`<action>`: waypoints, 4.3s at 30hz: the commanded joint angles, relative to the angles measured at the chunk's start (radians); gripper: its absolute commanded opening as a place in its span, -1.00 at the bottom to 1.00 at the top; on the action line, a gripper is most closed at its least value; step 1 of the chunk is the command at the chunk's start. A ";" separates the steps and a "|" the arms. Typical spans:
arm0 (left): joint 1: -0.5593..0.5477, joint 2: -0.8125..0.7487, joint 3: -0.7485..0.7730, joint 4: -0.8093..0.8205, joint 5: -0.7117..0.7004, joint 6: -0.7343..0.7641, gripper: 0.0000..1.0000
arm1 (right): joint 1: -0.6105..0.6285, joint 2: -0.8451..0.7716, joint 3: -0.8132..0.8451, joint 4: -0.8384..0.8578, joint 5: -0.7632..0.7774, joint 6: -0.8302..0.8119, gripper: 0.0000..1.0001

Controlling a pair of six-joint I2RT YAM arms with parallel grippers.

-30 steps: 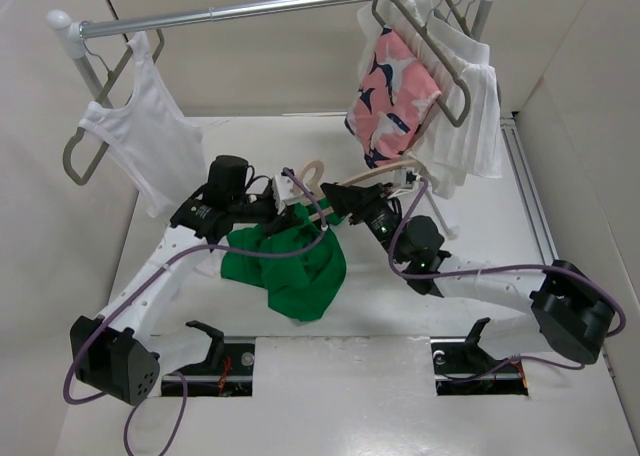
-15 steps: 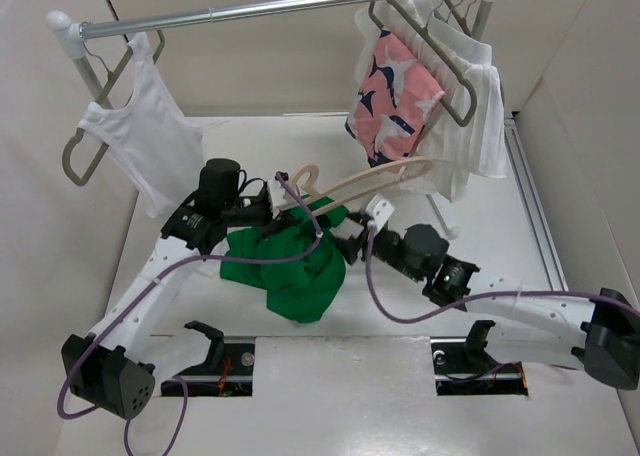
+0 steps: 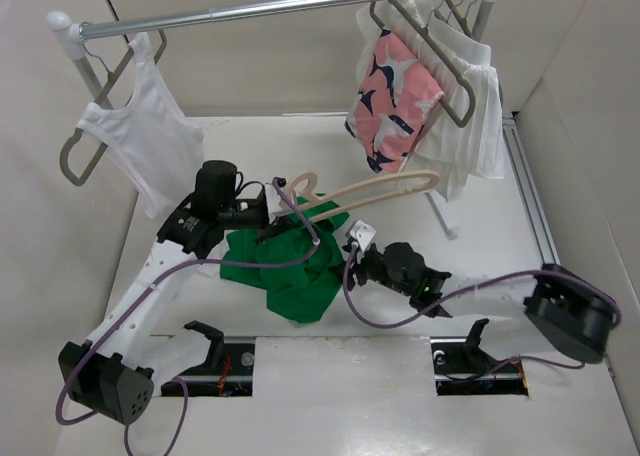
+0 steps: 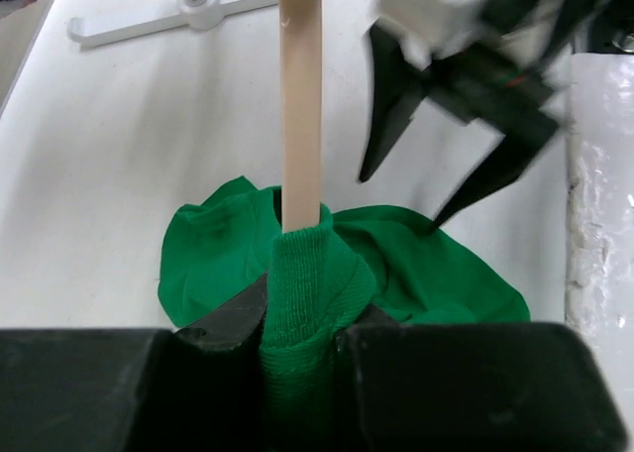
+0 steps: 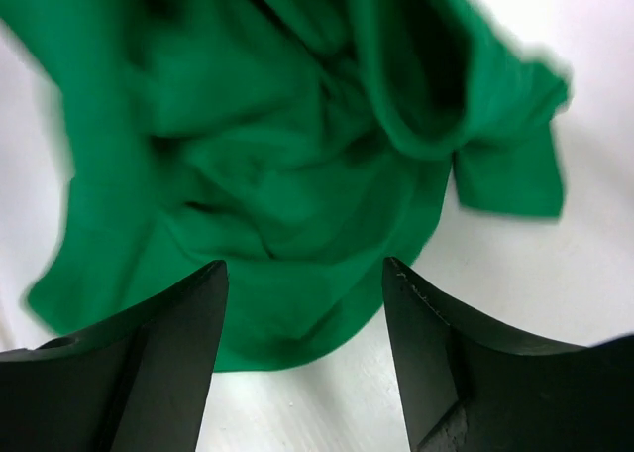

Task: Place the t-shirt on the hanger
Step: Place tshirt on hanger

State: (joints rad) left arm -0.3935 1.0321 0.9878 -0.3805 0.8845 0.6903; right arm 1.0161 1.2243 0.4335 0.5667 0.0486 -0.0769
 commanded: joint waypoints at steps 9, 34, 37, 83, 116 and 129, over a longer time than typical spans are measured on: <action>-0.004 -0.093 0.006 -0.077 0.130 0.086 -1.00 | -0.209 0.501 -0.093 1.139 -0.279 0.413 0.27; -0.004 -0.113 -0.012 0.015 0.094 0.014 -1.00 | -0.191 0.063 0.126 0.196 -0.237 0.095 0.42; -0.004 -0.113 -0.012 0.043 0.105 -0.040 -1.00 | -0.182 0.063 0.117 0.196 -0.207 0.095 0.35; 0.018 -0.092 -0.155 -0.278 -0.257 0.356 -1.00 | -0.436 -0.524 -0.085 -0.399 0.024 0.289 -1.00; 0.059 0.011 -0.271 -0.298 -0.633 0.597 -1.00 | -0.505 -0.623 0.361 -1.205 0.287 0.029 -1.00; 0.059 0.094 -0.281 -0.316 -0.719 0.653 -1.00 | -0.393 -0.411 0.576 -1.326 0.433 -0.086 -1.00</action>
State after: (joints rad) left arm -0.3935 1.0897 0.7513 -0.4706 0.6258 1.3632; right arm 0.6331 0.8322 0.8955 -0.6498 0.1589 -0.0750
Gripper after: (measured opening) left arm 0.109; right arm 0.010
